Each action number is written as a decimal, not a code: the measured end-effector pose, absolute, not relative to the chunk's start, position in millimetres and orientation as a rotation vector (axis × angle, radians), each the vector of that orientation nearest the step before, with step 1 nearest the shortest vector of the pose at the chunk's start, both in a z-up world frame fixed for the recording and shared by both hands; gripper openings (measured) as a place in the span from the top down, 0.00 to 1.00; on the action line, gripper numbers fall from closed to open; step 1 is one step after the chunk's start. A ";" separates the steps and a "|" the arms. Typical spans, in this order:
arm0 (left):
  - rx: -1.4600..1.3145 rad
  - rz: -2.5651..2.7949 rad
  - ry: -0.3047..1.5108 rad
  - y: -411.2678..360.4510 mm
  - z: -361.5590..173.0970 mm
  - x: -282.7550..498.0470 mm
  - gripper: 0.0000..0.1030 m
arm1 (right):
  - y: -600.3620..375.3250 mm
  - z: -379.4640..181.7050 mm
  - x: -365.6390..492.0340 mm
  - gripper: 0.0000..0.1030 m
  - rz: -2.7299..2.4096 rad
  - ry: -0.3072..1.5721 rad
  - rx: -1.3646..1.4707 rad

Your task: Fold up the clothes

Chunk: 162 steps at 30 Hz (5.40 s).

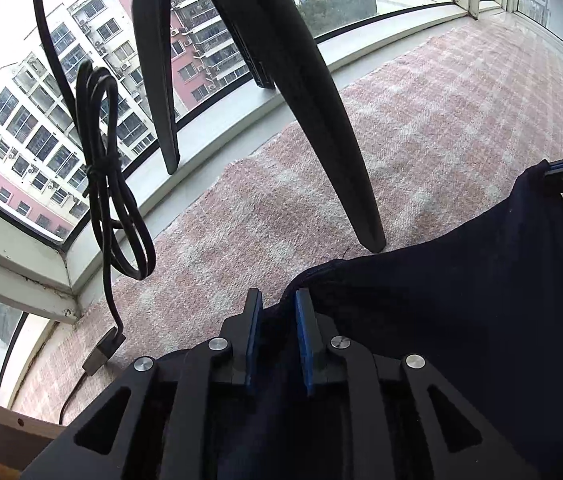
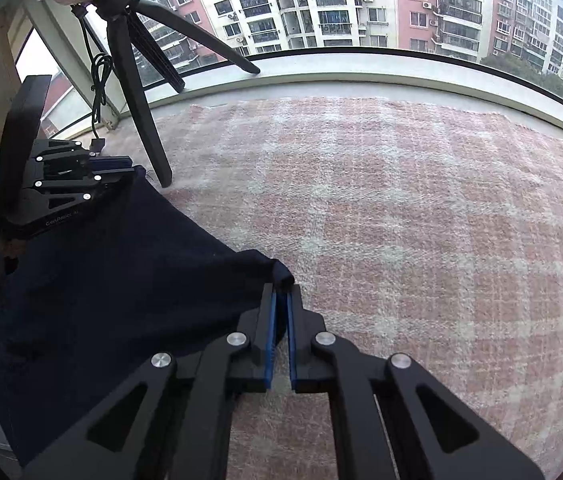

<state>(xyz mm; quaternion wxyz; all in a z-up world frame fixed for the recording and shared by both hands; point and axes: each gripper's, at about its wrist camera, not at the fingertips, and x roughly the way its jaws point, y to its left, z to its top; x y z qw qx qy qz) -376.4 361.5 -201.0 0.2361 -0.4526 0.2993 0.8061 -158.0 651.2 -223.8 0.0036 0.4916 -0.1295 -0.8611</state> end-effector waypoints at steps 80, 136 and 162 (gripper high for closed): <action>-1.663 2.640 -0.627 -101.4 -160.0 -179.8 0.57 | 303.6 -213.2 -136.4 0.65 -2.444 -0.182 1.641; -1.623 2.805 -0.621 -137.4 -201.0 -138.8 0.73 | -37.2 -217.2 -403.5 0.47 -1.906 0.381 1.152; -1.682 2.828 -0.595 -119.0 -224.3 -183.5 0.72 | -28.1 -243.5 -397.6 0.36 -1.841 0.719 1.176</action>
